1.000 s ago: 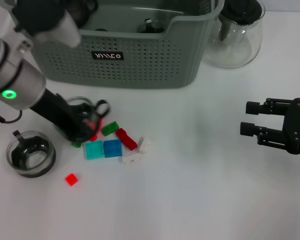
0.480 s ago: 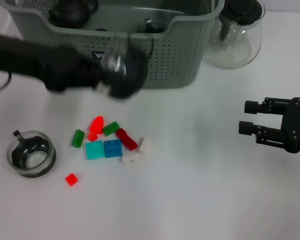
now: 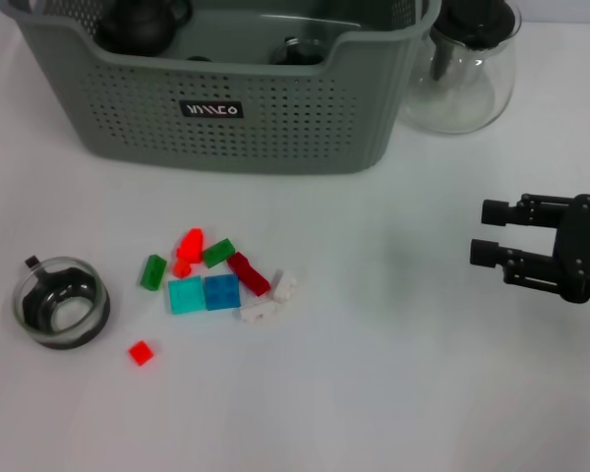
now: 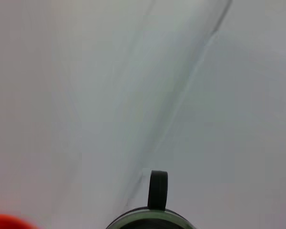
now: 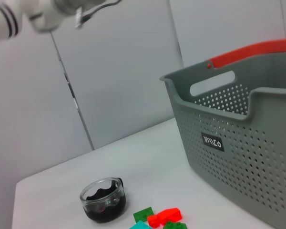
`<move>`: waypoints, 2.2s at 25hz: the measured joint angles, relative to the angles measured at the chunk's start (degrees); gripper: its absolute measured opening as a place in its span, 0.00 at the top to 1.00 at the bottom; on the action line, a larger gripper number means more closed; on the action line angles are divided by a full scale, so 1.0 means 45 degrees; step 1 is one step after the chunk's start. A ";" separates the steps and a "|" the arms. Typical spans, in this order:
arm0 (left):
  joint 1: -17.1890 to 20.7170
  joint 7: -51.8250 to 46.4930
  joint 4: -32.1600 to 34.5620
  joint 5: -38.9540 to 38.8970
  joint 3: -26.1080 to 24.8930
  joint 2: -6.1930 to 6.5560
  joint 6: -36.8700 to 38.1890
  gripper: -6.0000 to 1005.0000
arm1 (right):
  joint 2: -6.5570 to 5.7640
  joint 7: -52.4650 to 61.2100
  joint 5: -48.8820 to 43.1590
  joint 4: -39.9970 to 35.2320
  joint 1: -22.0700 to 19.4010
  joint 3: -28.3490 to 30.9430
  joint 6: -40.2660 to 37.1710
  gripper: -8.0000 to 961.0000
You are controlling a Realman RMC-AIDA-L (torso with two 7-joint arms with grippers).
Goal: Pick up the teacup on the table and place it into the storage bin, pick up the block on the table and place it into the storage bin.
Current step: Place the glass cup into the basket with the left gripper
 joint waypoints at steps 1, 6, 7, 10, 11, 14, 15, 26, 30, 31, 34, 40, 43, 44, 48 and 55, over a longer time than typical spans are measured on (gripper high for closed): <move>-0.0452 -0.0527 0.0002 0.0614 0.0579 0.0154 -0.0830 0.96 | 0.0005 -0.0005 -0.0001 0.0010 -0.0010 0.0001 -0.0005 0.39; -0.2739 -0.2595 -0.0582 0.4623 0.2880 0.0377 -0.3822 0.96 | 0.0054 -0.0029 -0.0001 0.0021 -0.0072 0.0007 0.0000 0.39; -0.3323 -0.2994 -0.0969 0.5746 0.3272 0.0342 -0.4370 0.96 | 0.0057 -0.0032 0.0000 0.0021 -0.0074 0.0009 0.0002 0.39; -0.4543 -0.3550 -0.2090 0.7993 0.3896 0.0136 -0.5388 0.96 | 0.0074 -0.0035 -0.0002 0.0035 -0.0002 0.0009 0.0029 0.39; -0.4965 -0.3672 -0.2632 0.8827 0.4022 -0.0014 -0.5810 0.96 | 0.0080 -0.0036 -0.0006 0.0069 0.0021 0.0009 0.0050 0.39; -0.5637 -0.3772 -0.3650 1.0940 0.4168 -0.0556 -0.7030 0.96 | 0.0051 -0.0040 -0.0017 0.0244 0.0072 0.0009 0.0191 0.39; -0.5751 -0.3781 -0.3934 1.1624 0.4193 -0.0786 -0.7526 0.96 | 0.0038 -0.0045 -0.0017 0.0285 0.0077 0.0009 0.0251 0.39; -0.5921 -0.3723 -0.5820 1.4335 0.4498 -0.1760 -1.0192 0.92 | -0.0039 -0.0233 -0.0022 0.0666 0.0129 0.0008 0.0546 0.39; -0.5894 -0.3680 -0.6146 1.4410 0.4634 -0.1772 -1.0311 0.90 | -0.0040 -0.0232 -0.0021 0.0686 0.0160 -0.0004 0.0580 0.39; -0.5913 -0.3677 -0.6228 1.4419 0.4701 -0.1758 -1.0299 0.90 | -0.0039 -0.0233 -0.0022 0.0688 0.0160 -0.0006 0.0581 0.39; -0.5934 -0.3674 -0.6303 1.4436 0.4958 -0.1743 -1.0239 0.89 | -0.0040 -0.0232 -0.0021 0.0688 0.0166 0.0003 0.0584 0.39; -0.5926 -0.3785 -0.6206 1.4460 0.5048 -0.1789 -1.0332 0.87 | -0.0039 -0.0215 -0.0020 0.0688 0.0177 -0.0007 0.0583 0.39; -0.5942 -0.3796 -0.6204 1.4466 0.5050 -0.1793 -1.0343 0.85 | -0.0039 -0.0179 -0.0020 0.0688 0.0154 -0.0005 0.0560 0.39; -0.5947 -0.3797 -0.6205 1.4472 0.5040 -0.1798 -1.0350 0.85 | -0.0039 -0.0178 -0.0020 0.0689 0.0143 -0.0002 0.0550 0.39; -0.5928 -0.3809 -0.6084 1.4448 0.4970 -0.1806 -1.0280 0.84 | -0.0055 -0.0175 -0.0020 0.0704 0.0124 0.0006 0.0535 0.39; -0.3969 -0.3870 -0.1696 1.2804 0.4492 -0.2399 -0.9043 0.58 | -0.0133 -0.0216 -0.0019 0.0950 0.0208 0.0009 0.0587 0.39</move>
